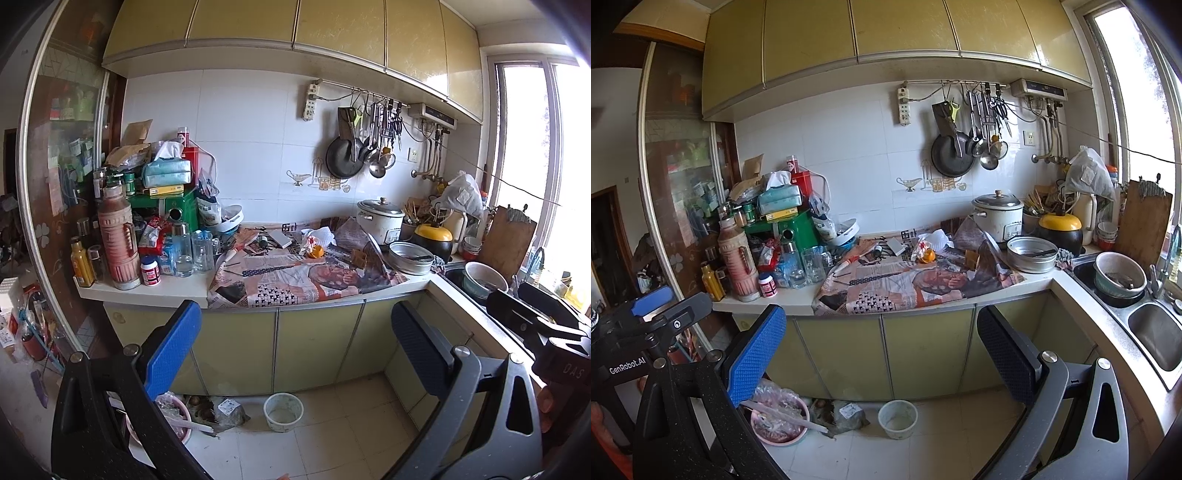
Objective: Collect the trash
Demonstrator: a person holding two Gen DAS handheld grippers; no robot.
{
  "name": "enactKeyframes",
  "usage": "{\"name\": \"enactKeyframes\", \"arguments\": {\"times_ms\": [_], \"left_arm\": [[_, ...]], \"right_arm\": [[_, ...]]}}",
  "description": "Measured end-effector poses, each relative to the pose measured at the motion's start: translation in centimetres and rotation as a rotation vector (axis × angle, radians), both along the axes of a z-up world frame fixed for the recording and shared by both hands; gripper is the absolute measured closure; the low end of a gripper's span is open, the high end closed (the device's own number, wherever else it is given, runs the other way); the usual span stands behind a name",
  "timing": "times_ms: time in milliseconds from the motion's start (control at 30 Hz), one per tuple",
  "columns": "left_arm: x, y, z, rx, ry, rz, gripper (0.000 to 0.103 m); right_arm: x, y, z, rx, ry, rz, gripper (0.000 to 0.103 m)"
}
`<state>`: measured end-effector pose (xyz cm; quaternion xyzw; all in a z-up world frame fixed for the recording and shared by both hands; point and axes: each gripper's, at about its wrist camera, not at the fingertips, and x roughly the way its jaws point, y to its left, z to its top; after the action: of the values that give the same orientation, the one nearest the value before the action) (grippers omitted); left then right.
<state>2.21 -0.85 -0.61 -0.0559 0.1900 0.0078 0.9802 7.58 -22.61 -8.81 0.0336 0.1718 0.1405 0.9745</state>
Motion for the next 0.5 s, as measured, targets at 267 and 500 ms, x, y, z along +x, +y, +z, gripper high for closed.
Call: {"name": "enactKeyframes", "arguments": {"times_ms": [267, 500], "left_arm": [[4.9, -2.1, 0.0, -0.007, 0.006, 0.017, 0.0], [11.0, -3.8, -0.8, -0.035, 0.038, 0.063, 0.0]], "right_arm": [[3.2, -2.8, -0.2, 0.0, -0.011, -0.02, 0.0], [7.0, -5.2, -0.4, -0.023, -0.007, -0.036, 0.0]]}}
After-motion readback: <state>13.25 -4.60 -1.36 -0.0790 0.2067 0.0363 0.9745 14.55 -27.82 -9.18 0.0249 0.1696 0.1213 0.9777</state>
